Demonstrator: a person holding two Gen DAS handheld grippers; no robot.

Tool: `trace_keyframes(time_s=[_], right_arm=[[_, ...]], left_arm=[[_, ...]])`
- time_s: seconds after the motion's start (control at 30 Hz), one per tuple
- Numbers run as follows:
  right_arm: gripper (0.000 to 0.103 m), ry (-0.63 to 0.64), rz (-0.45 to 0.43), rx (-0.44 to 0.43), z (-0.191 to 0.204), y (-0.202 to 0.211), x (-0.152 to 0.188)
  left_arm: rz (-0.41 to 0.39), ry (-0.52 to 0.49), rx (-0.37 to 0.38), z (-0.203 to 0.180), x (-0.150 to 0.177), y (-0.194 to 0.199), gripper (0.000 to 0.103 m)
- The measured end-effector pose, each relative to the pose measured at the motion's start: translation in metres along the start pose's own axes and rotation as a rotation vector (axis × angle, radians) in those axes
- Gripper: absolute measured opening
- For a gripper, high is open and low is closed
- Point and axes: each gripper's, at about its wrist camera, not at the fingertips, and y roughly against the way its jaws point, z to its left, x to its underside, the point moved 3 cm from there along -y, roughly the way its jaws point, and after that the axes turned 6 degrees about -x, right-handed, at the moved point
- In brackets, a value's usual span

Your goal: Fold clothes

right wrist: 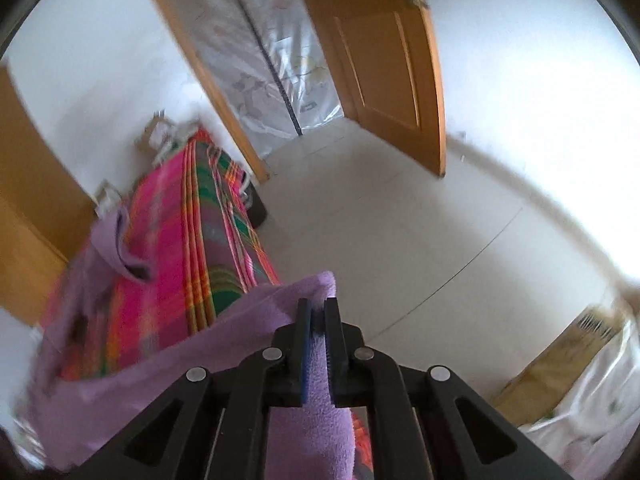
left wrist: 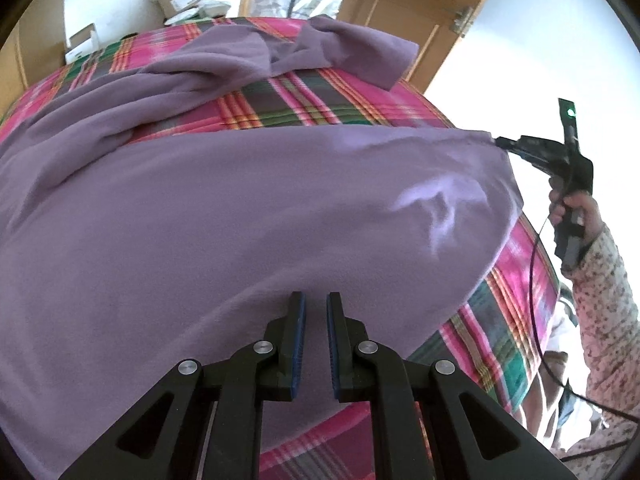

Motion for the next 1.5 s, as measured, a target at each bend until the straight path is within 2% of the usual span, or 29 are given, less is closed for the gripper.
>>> trace_keyframes(time_s=[0.1,0.17,0.23,0.33,0.43,0.53,0.73,0.87,1.0,1.1,1.2,1.27,1.37,1.5], right_arm=[[0.009,-0.071,-0.009,-0.048,-0.020,0.011,0.004],[0.027,-0.117,0.011,-0.115,-0.031,0.015,0.014],[0.035,-0.143,0.027,-0.177,-0.040,0.017,0.026],[0.037,-0.159,0.091,-0.182,-0.046,0.010,0.045],[0.036,-0.180,0.122,-0.241,-0.048,0.007,0.056],[0.005,-0.111,0.080,-0.214,-0.033,0.015,0.056],[0.005,0.081,-0.038,-0.208,0.015,0.049,0.051],[0.005,0.291,-0.065,-0.184,0.064,0.058,0.060],[0.005,0.451,-0.024,-0.232,0.105,0.053,0.082],[0.005,0.518,0.038,-0.252,0.122,0.041,0.098],[0.009,0.601,0.096,-0.255,0.135,0.034,0.112],[0.014,0.657,0.090,-0.266,0.139,0.040,0.118],[0.017,0.673,0.090,-0.279,0.140,0.046,0.121],[0.017,0.555,0.051,-0.323,0.120,0.062,0.111]], left_arm=[[-0.002,-0.001,0.007,-0.001,0.001,0.000,0.011],[-0.003,0.010,0.015,0.000,0.002,0.001,0.011],[-0.004,0.019,0.019,0.002,0.002,0.000,0.011],[-0.007,0.018,0.022,0.001,0.003,0.000,0.011],[-0.006,0.014,0.024,0.001,0.003,0.000,0.011],[-0.004,0.016,0.026,0.000,0.003,0.000,0.011],[-0.006,0.008,0.023,-0.002,0.002,0.001,0.011],[-0.003,0.005,0.025,-0.004,0.003,-0.001,0.011],[0.000,0.002,0.024,-0.007,0.004,-0.001,0.011],[-0.001,0.003,0.019,-0.008,0.003,-0.001,0.011],[-0.004,-0.003,0.007,-0.011,0.001,-0.002,0.011],[-0.004,-0.006,0.008,-0.013,0.000,-0.003,0.011],[-0.004,0.000,0.026,-0.014,-0.002,-0.005,0.020],[-0.011,-0.007,0.013,-0.018,-0.005,-0.005,0.020]])
